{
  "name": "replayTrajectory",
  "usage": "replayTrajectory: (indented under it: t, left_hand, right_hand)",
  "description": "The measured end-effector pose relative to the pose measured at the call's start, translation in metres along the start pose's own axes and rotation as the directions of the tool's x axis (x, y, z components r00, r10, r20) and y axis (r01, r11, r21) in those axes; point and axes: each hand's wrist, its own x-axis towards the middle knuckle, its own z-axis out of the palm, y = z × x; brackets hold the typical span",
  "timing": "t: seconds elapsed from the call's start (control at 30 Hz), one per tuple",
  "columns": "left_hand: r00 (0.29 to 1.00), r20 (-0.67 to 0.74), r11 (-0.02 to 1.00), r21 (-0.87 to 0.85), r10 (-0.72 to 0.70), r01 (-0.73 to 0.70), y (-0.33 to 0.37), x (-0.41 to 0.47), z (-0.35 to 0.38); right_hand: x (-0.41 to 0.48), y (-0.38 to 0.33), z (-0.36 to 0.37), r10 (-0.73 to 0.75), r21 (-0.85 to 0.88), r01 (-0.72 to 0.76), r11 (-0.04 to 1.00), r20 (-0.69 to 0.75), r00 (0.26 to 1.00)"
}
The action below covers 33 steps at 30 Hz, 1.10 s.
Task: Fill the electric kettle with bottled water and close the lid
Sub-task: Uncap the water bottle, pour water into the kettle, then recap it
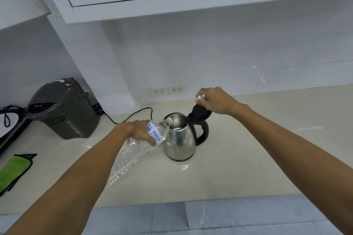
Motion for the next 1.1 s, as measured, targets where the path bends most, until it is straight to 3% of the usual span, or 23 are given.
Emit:
replayTrajectory:
  t: [1.1]
  left_hand:
    - [0.999,0.039,0.994,0.111,0.016,-0.020,0.014,-0.012,-0.016]
  right_hand:
    - [-0.004,0.003,0.010,-0.012,-0.011,0.012,1.000,0.004,1.000]
